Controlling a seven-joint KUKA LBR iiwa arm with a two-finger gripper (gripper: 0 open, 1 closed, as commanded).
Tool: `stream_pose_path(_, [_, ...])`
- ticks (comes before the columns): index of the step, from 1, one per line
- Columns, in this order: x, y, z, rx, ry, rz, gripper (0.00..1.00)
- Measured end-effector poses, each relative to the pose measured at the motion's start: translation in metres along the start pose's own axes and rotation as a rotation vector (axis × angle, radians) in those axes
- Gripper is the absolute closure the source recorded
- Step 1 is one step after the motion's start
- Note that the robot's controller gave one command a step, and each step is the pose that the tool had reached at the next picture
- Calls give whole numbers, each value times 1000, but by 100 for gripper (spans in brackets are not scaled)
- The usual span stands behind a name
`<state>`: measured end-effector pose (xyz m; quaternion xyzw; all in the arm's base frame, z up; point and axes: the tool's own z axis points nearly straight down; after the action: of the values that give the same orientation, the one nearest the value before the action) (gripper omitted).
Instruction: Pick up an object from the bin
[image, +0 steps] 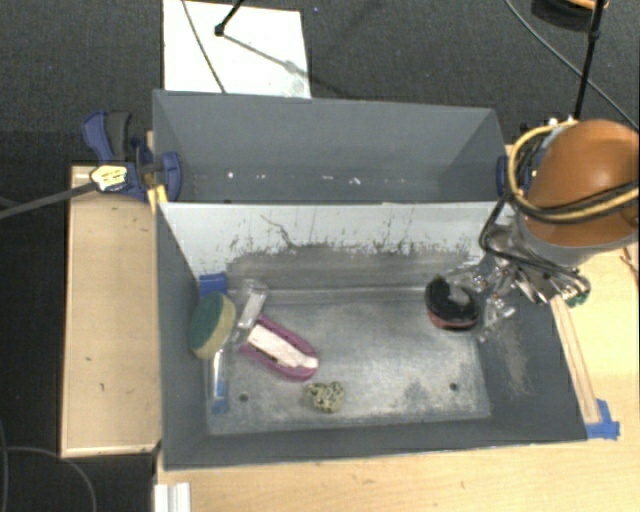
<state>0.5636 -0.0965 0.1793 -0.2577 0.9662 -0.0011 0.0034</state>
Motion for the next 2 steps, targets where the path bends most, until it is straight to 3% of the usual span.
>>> stream_pose_path(1, [47, 22, -103, 0, 0, -523, 100])
stream_pose_path(2, [-3, -6, -18, -7, 4, -297, 100])
